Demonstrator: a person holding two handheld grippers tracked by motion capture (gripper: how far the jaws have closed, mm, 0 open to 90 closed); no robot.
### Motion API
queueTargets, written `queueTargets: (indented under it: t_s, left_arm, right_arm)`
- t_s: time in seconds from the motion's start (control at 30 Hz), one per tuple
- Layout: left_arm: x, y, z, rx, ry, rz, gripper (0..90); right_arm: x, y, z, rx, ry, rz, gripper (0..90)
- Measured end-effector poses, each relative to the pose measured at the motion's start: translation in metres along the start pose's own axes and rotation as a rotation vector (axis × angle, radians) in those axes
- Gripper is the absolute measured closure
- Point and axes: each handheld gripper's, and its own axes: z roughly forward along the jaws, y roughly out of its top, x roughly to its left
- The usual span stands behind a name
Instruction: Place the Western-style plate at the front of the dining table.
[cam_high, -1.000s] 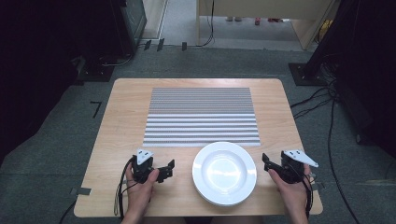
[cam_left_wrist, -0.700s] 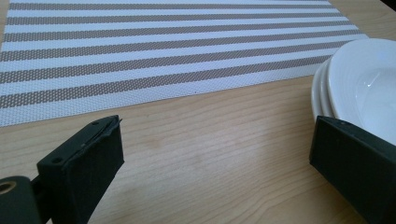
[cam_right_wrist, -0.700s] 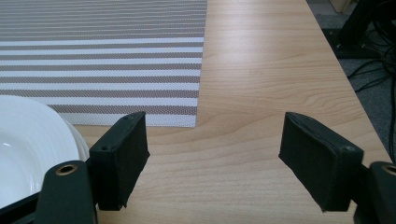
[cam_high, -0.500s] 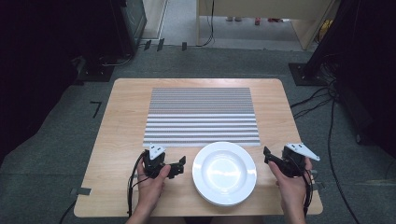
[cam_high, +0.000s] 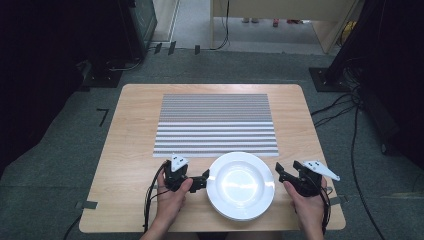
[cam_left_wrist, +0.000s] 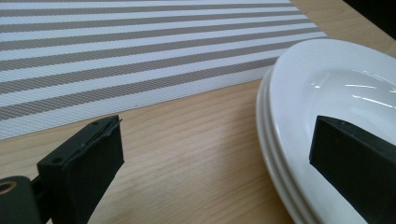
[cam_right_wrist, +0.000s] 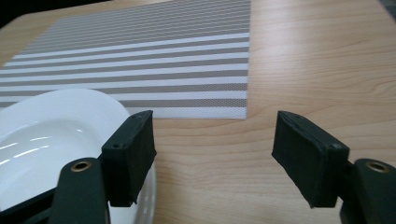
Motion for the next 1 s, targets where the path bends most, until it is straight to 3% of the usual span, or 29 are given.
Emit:
queueTargets:
  t_s: [0.13, 0.27, 0.37, 0.5, 0.67, 0.8, 0.83, 1.0]
  left_arm:
    - [-0.005, -0.002, -0.002, 0.0, -0.024, -0.002, 3.1]
    - [-0.007, -0.004, -0.002, 0.009, -0.055, -0.013, 3.2]
    - [-0.011, -0.005, -0.001, 0.017, -0.079, -0.004, 3.2]
    - [-0.016, -0.008, 0.003, 0.035, -0.103, 0.006, 3.6]
    - [-0.019, -0.01, 0.004, 0.048, -0.085, 0.008, 14.0]
    - [-0.019, -0.011, 0.005, 0.055, -0.094, 0.006, 16.1]
    - [-0.02, -0.012, 0.005, 0.053, -0.094, 0.002, 24.2]
    - [-0.02, -0.014, 0.004, 0.059, -0.12, -0.004, 36.5]
  right_arm:
    - [0.002, -0.002, 0.002, 0.007, 0.051, 0.033, 35.0]
    - [0.008, -0.004, 0.003, 0.012, 0.099, 0.008, 42.1]
    - [0.011, -0.005, 0.006, 0.031, 0.167, -0.003, 51.9]
    - [0.013, -0.008, 0.008, 0.045, 0.178, 0.008, 56.1]
    - [0.013, -0.012, 0.012, 0.062, 0.202, 0.047, 60.0]
    - [0.011, -0.013, 0.013, 0.079, 0.245, 0.081, 64.2]
    - [0.012, -0.014, 0.013, 0.081, 0.236, 0.073, 68.2]
    - [0.014, -0.013, 0.009, 0.06, 0.237, 0.114, 72.3]
